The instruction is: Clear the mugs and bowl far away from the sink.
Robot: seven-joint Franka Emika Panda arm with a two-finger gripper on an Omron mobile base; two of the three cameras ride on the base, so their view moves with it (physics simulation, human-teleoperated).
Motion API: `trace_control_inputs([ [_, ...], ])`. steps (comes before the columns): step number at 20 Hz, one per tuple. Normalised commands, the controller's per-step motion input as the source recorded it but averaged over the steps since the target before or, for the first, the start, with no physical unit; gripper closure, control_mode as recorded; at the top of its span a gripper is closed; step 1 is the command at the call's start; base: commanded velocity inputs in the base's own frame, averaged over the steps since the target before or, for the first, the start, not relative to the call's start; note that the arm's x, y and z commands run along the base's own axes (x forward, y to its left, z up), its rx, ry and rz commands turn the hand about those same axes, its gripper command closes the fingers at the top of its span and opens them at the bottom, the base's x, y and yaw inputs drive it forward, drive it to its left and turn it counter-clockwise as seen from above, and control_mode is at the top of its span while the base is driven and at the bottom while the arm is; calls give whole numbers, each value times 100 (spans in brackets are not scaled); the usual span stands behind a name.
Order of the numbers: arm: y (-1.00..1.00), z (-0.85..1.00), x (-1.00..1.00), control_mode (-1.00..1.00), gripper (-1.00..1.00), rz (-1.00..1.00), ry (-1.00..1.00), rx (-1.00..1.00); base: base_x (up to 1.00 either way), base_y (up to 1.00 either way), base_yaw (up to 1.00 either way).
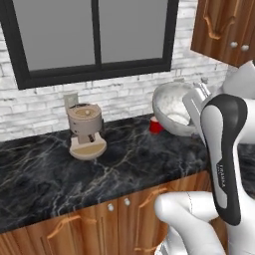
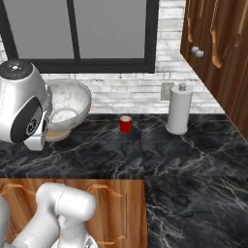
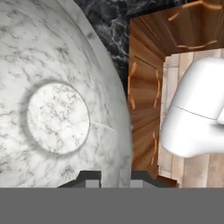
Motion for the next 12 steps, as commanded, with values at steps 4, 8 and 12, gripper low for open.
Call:
trace_control_inputs([
  [4, 0, 0, 0, 100, 100, 0, 0, 0, 26, 12, -24],
  [8, 2, -27, 28, -100, 100, -25, 7, -1, 0, 0, 0],
  [12, 0, -43, 37, -100, 100, -16, 13, -2, 0, 0, 0],
])
